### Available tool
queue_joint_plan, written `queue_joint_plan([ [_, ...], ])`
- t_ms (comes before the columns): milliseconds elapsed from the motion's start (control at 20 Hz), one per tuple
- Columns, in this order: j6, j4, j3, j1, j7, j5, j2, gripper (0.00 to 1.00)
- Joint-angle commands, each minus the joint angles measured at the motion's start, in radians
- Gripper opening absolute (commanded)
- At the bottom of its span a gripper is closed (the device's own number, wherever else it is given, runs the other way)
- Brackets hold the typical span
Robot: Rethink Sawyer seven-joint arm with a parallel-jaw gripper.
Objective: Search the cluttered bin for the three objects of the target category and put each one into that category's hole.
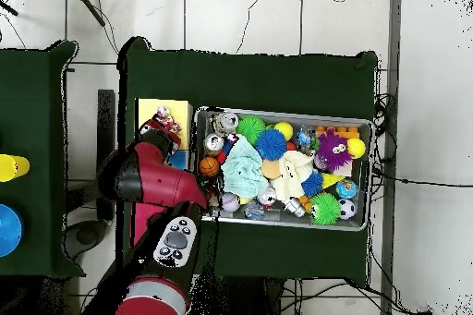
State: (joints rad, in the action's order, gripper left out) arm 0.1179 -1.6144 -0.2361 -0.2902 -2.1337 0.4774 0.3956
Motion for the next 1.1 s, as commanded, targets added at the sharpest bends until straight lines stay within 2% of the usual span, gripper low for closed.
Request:
queue_joint_plan([
  [50, -0.014, -0.010, 0.100, 0.030, -0.107, -0.046, -0.209, 0.00],
  [500, -0.019, -0.006, 0.080, 0.017, -0.106, -0.045, -0.211, 0.00],
  [550, -0.020, -0.006, 0.082, 0.019, -0.105, -0.048, -0.210, 1.00],
  [750, -0.026, -0.003, 0.055, -0.004, -0.118, -0.026, -0.214, 1.00],
  [1100, -0.112, -0.024, 0.070, 0.019, -0.091, -0.050, -0.163, 1.00],
])
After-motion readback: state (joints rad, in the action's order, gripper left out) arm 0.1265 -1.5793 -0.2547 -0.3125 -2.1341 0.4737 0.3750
